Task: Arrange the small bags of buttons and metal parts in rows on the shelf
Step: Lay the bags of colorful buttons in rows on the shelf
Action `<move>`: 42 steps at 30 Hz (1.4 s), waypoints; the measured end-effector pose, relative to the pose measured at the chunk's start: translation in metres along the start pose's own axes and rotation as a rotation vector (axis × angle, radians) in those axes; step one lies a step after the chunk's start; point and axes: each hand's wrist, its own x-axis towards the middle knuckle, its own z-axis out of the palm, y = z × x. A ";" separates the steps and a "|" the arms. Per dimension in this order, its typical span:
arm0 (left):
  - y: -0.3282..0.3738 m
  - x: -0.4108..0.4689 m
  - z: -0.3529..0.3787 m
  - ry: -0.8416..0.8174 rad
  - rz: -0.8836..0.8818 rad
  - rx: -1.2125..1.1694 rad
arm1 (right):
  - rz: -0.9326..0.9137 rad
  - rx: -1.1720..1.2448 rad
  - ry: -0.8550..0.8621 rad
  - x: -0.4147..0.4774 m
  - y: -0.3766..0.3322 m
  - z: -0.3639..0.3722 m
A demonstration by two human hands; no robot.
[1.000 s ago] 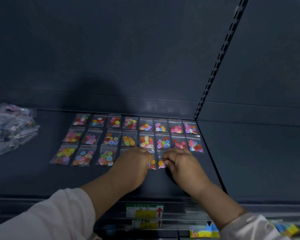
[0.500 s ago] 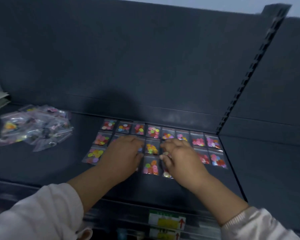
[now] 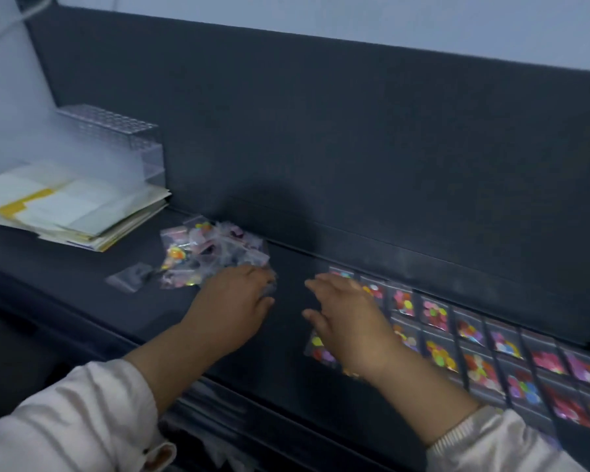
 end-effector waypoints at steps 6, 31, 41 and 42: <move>-0.086 0.009 -0.021 -0.025 -0.090 0.015 | -0.045 0.067 0.019 0.063 -0.057 0.028; -0.256 0.094 0.007 -0.131 -0.620 -0.485 | -0.014 0.005 -0.208 0.225 -0.146 0.112; -0.266 0.102 0.002 -0.172 -0.619 -0.356 | 0.054 0.268 -0.164 0.230 -0.135 0.120; -0.267 0.105 0.002 -0.151 -0.611 -0.368 | 0.118 0.378 -0.136 0.230 -0.134 0.119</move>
